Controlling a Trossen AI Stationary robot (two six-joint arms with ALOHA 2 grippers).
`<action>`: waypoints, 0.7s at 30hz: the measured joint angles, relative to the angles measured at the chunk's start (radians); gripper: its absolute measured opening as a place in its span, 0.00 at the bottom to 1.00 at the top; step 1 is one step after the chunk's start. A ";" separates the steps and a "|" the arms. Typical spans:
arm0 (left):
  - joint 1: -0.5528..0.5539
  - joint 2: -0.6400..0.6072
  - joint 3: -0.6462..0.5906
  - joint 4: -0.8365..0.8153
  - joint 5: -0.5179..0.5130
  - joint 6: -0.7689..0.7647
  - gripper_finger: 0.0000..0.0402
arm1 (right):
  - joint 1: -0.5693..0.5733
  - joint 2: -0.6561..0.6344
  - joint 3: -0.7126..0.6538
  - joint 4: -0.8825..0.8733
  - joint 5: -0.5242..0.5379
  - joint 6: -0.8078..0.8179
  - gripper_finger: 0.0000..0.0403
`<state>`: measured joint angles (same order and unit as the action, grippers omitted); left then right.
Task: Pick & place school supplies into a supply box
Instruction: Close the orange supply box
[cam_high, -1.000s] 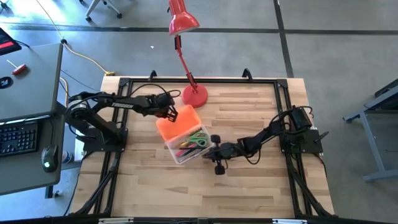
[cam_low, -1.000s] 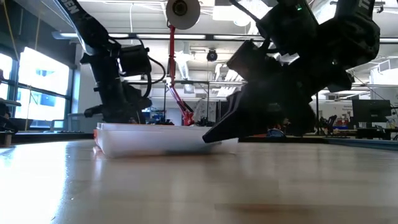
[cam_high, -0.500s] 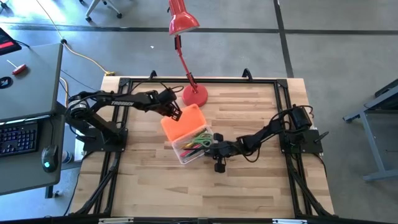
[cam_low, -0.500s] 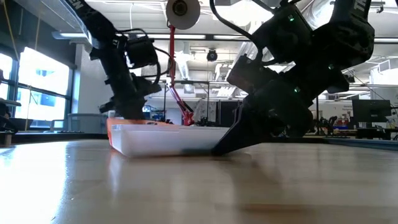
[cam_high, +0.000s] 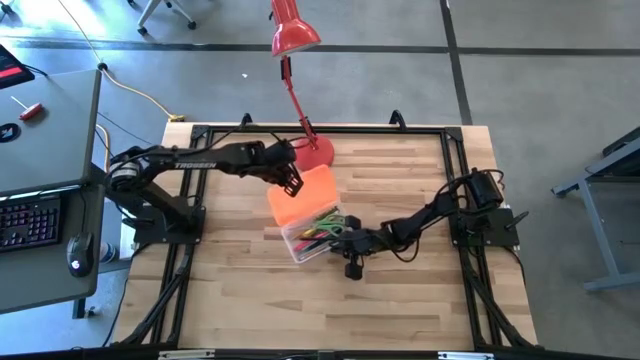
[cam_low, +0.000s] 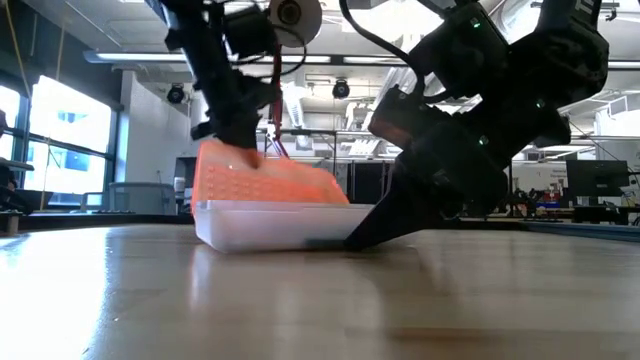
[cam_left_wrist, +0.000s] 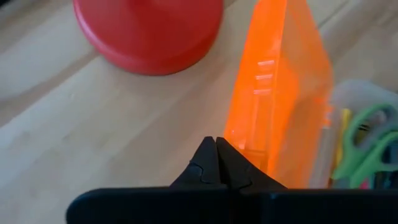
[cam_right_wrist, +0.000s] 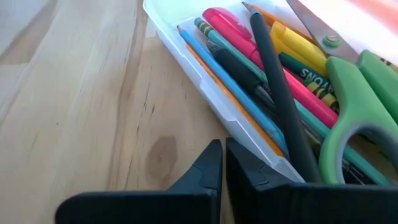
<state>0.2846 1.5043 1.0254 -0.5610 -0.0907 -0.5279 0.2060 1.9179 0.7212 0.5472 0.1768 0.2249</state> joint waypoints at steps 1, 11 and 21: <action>-0.017 0.000 0.022 -0.023 -0.016 -0.006 0.03 | 0.001 0.000 0.000 -0.007 0.008 0.011 0.00; -0.236 0.007 0.188 -0.144 -0.101 -0.075 0.02 | -0.003 0.000 0.001 -0.030 0.024 0.024 0.00; -0.449 0.004 0.207 -0.138 -0.191 -0.210 0.03 | -0.003 0.001 0.001 -0.027 0.026 0.040 0.00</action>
<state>-0.1644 1.5085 1.2327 -0.6995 -0.2815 -0.7384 0.2031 1.9186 0.7219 0.5203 0.2026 0.2644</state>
